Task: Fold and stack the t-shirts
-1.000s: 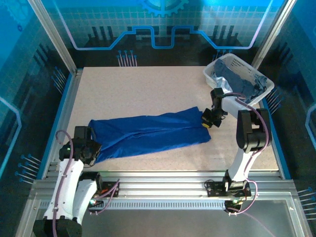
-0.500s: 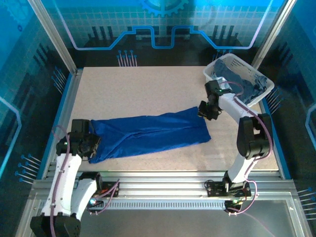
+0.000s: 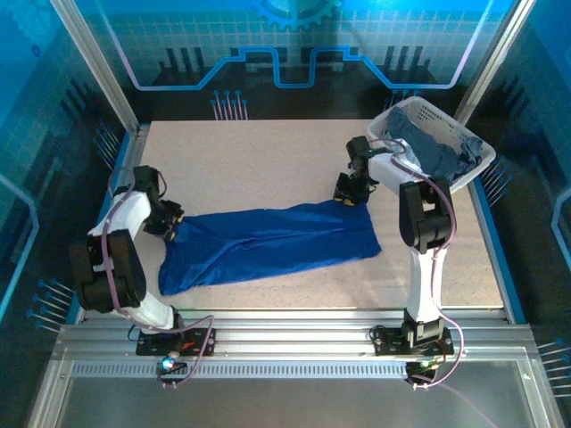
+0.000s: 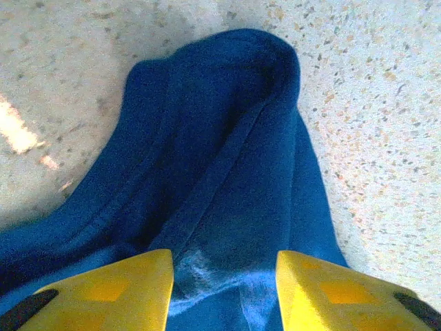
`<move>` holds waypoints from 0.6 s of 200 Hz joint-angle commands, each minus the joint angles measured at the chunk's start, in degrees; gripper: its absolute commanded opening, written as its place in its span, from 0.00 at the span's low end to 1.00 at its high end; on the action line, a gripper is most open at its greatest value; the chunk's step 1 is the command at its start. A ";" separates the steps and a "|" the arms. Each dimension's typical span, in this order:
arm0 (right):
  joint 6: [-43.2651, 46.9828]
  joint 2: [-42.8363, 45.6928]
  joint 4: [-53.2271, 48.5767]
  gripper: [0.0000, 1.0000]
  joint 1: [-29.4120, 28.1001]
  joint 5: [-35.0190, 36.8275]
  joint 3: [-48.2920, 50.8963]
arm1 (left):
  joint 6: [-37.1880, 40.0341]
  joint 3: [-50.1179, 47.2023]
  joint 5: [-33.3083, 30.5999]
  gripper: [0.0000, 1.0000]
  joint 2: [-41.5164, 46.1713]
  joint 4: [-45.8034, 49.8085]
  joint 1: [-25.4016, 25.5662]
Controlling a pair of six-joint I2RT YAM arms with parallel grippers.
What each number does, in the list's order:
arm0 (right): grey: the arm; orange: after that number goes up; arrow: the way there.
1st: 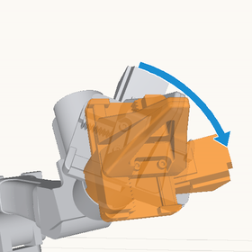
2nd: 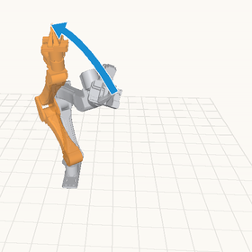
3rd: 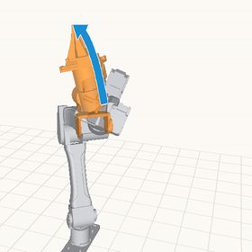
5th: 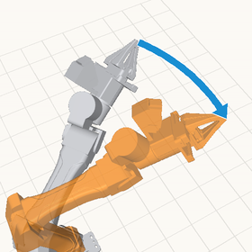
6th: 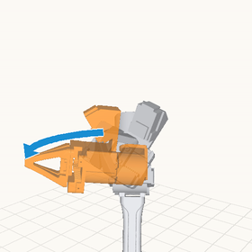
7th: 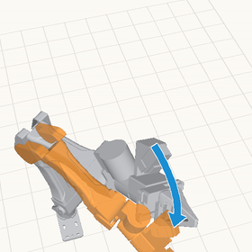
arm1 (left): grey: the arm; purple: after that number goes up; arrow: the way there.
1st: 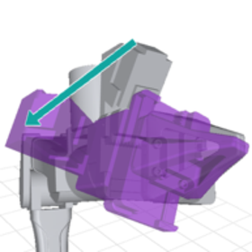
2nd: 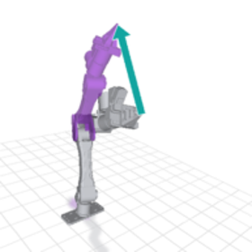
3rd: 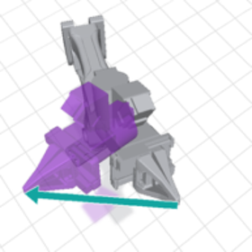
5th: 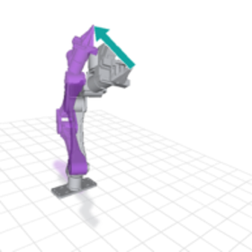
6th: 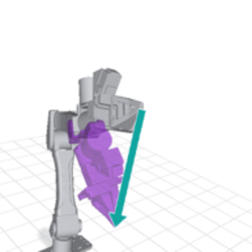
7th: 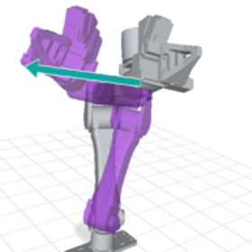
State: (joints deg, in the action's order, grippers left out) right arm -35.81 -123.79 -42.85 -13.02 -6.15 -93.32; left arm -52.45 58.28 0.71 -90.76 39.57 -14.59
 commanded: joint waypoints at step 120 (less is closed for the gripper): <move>3.62 -3.35 -2.35 0.30 5.45 -0.27 -6.21 | 4.30 -1.00 -5.09 0.30 -2.55 -0.75 -1.22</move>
State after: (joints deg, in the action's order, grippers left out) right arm -34.41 -123.87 -43.94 -6.72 -3.62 -97.10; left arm -49.28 57.87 -4.27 -93.01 39.57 -14.92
